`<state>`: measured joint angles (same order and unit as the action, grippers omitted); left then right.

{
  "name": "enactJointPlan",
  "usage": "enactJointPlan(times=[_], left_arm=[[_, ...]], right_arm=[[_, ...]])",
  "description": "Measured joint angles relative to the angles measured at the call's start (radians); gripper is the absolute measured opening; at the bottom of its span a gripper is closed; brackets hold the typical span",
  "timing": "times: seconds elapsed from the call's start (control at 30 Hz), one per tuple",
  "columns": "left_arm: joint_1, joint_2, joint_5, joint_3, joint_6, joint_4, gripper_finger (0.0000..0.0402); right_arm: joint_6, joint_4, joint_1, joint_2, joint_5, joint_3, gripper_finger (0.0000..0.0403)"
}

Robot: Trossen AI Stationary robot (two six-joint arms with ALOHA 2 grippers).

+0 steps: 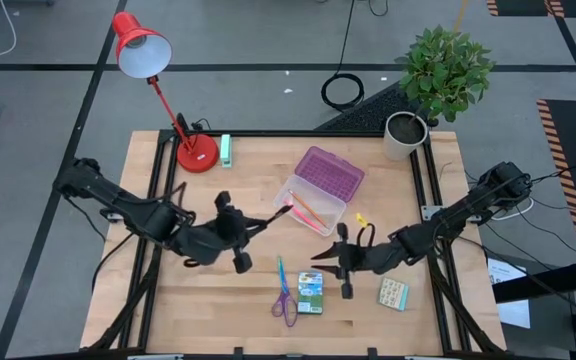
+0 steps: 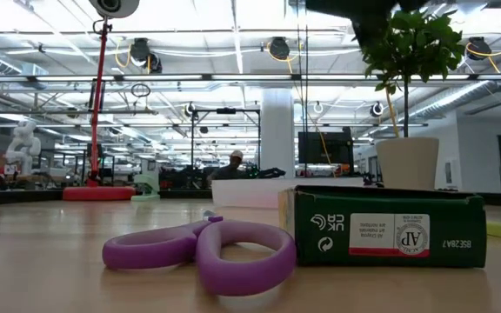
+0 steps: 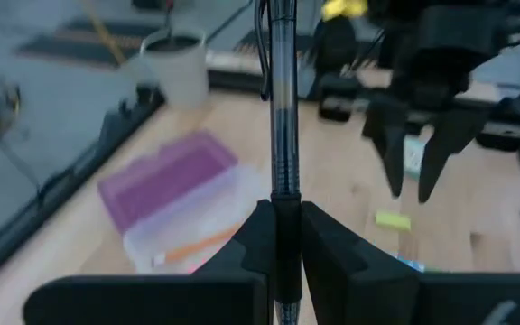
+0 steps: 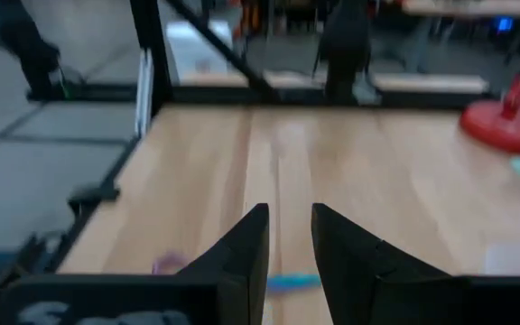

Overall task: Pack school essentials
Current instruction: Put the black pen into the purple supply box

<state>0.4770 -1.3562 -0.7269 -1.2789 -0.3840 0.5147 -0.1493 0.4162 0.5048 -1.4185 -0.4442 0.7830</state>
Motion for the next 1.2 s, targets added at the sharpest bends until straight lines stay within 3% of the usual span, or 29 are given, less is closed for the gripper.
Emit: enactJointPlan(times=[0.2,0.33,0.73,0.93,1.2], left_arm=[[0.0,0.001,0.001,0.005,0.192,-0.226,0.0037],[-0.015,0.001,0.026,0.093,0.308,-0.486,0.0037],[-0.144,0.003,0.32,0.419,0.402,-1.236,0.0037],[-0.19,-0.018,0.443,0.535,0.402,-1.5,0.0037],[-0.224,-0.05,0.487,0.567,0.378,-1.594,0.0037]], right_arm=[[0.094,0.195,-0.024,0.0,0.0,0.0,0.0082],[0.156,0.274,-0.041,0.0,0.002,0.0,0.0082],[0.225,0.442,-0.122,0.0,0.052,0.0,0.0087],[0.222,0.483,-0.176,0.0,0.09,0.0,0.0132],[0.225,0.493,-0.257,-0.007,0.163,0.022,0.0207]])
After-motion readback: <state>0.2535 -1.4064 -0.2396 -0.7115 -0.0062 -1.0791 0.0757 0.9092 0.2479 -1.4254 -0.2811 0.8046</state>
